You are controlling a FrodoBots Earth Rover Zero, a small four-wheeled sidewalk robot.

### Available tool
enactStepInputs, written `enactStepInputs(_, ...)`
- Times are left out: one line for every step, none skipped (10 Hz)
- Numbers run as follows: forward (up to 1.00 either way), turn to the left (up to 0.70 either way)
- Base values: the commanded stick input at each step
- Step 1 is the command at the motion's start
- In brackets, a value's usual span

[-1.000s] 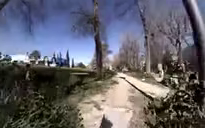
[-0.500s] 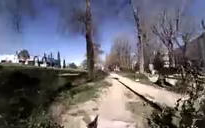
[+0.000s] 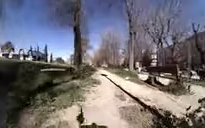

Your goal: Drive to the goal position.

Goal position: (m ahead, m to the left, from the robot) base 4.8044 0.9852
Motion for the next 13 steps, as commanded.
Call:
enactStepInputs(1.0,0.0)
enactStepInputs(1.0,0.0)
enactStepInputs(1.0,0.0)
enactStepInputs(1.0,0.0)
enactStepInputs(1.0,0.0)
enactStepInputs(1.0,0.0)
enactStepInputs(1.0,0.0)
enactStepInputs(1.0,0.0)
enactStepInputs(1.0,0.0)
enactStepInputs(1.0,0.0)
enactStepInputs(1.0,0.0)
enactStepInputs(1.0,0.0)
enactStepInputs(1.0,0.0)
